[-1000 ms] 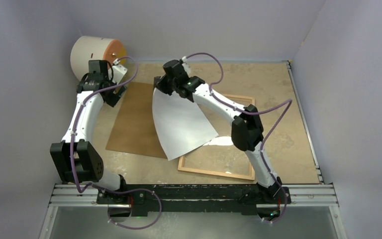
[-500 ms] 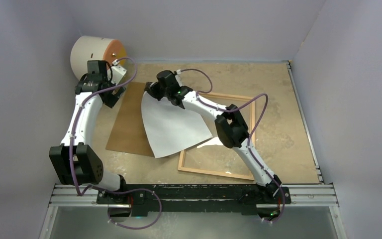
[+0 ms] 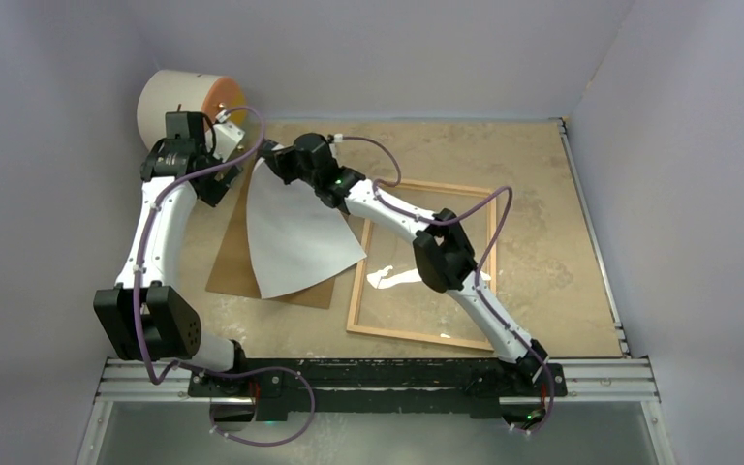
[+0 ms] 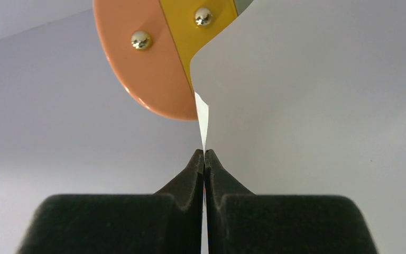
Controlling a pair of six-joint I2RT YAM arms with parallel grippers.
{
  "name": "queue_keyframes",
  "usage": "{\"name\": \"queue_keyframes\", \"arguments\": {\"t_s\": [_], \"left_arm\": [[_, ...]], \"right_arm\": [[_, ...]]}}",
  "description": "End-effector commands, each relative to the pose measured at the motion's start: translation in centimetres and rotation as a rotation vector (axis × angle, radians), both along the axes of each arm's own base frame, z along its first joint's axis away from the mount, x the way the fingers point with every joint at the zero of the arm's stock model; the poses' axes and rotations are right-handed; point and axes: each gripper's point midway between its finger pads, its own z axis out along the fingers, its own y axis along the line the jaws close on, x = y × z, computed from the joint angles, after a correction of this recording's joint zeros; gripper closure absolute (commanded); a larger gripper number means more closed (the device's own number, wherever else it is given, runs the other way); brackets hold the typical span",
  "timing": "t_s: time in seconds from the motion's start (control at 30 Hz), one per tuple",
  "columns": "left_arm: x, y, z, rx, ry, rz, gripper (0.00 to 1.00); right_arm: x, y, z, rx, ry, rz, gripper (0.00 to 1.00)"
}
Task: Put the photo into the frame
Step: Place the photo at the center of the board.
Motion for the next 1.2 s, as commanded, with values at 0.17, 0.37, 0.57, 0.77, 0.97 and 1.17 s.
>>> {"name": "queue_keyframes", "arguments": {"t_s": [0.17,0.37,0.57,0.77,0.97,1.17], "left_arm": [[-0.4,-0.4,1.6,-0.015,-0.023,-0.015,0.00],[-0.4,-2.2,0.9,-0.027,0.006,-0.057,0.00],[0.0,-7.9,-1.2,-0.019,0.057,-0.177,0.00],[1.1,-18.5,-3.8,-0.035,0.097,-0.424,0.00],[2.2,-29.3,-8.1,-0.044,0.101,-0.638,0.00],[7.0,-34.5,-9.7,-0.054,-0.018,-0.620,0.00]], "right_arm": [[1.5,1.0,0.3,0.092,0.006,-0.061,0.67],[1.2,-0.9,-1.8,-0.093,-0.062,0.161,0.07],[1.2,-10.2,-3.5,-0.460,-0.157,0.348,0.01],[4.2,-25.0,-4.5,-0.769,-0.224,0.280,0.01],[6.2,-34.4,-7.9,-1.007,-0.135,0.204,0.01],[7.7,-36.0,-10.0,-1.118,-0.108,0.214,0.01]]}}
